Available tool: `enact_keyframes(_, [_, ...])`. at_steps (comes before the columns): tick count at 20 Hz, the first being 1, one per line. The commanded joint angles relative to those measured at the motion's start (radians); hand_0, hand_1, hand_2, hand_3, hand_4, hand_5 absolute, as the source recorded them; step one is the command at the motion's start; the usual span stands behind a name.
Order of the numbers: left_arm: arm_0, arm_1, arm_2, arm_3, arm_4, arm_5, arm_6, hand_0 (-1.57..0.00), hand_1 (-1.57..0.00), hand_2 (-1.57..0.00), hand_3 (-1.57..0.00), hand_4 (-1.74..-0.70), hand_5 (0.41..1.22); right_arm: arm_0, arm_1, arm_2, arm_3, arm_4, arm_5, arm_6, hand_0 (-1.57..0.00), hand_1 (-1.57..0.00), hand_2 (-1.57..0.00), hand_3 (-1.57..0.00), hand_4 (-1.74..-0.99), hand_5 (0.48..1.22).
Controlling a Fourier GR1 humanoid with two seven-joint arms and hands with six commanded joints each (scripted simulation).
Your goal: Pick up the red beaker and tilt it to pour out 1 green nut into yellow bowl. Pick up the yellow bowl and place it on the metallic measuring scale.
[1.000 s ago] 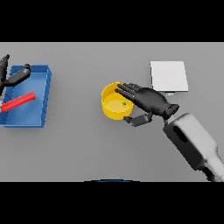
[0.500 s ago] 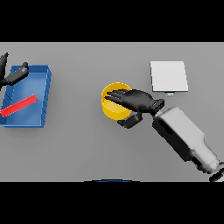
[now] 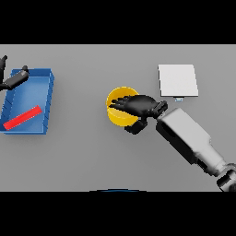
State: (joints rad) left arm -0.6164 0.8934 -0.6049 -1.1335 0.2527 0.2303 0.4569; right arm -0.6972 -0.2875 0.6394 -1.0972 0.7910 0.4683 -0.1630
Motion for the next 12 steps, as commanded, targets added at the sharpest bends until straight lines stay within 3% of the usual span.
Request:
enact_keyframes(1, [0.006, 0.005, 0.003, 0.000, 0.002, 0.001, -0.006, 0.00, 0.00, 0.00, 0.00, -0.79, 0.729, 0.003, 0.004, 0.003, 0.004, 0.001, 0.001, 0.003, 0.00, 0.00, 0.00, -0.01, -1.308, 0.729])
enact_keyframes(2, [-0.011, -0.010, 0.000, 0.009, -0.001, -0.001, -0.002, 0.00, 0.00, 0.00, 0.00, -0.79, 0.727, -0.006, 0.014, 0.002, 0.020, 0.006, 0.000, 0.025, 0.00, -0.01, -0.03, -0.05, -1.321, 0.756])
enact_keyframes(4, [-0.004, -0.009, 0.002, 0.000, 0.004, 0.003, -0.003, 0.00, 0.00, 0.00, 0.00, -0.79, 0.723, -0.009, 0.011, 0.018, 0.023, 0.022, -0.004, 0.019, -0.09, -0.11, -0.13, -0.16, -1.362, 0.820])
enact_keyframes(6, [0.003, -0.005, 0.005, 0.000, 0.005, 0.007, -0.009, 0.00, 0.00, 0.00, 0.00, -0.79, 0.723, -0.003, 0.003, 0.028, 0.020, 0.029, -0.001, 0.001, -0.51, -0.44, -0.39, -0.36, -1.425, 0.964])
enact_keyframes(8, [-0.002, -0.002, 0.007, 0.000, 0.001, 0.011, -0.006, 0.00, 0.00, 0.00, 0.00, -0.80, 0.726, -0.012, -0.001, 0.028, 0.013, 0.022, 0.033, 0.009, -0.89, -0.85, -0.81, -0.59, -1.534, 1.057])
enact_keyframes(10, [0.007, -0.003, 0.003, -0.005, 0.002, 0.015, -0.003, 0.00, 0.00, 0.00, 0.00, -0.80, 0.728, -0.025, -0.004, 0.029, 0.025, 0.007, 0.070, -0.003, -1.14, -1.11, -1.09, -0.87, -1.604, 1.116])
enact_keyframes(12, [0.006, 0.005, 0.004, -0.018, 0.003, 0.015, 0.006, 0.00, 0.00, 0.00, 0.00, -0.80, 0.727, -0.016, -0.022, 0.024, 0.008, -0.010, 0.090, -0.017, -1.29, -1.27, -1.26, -1.02, -1.649, 1.154])
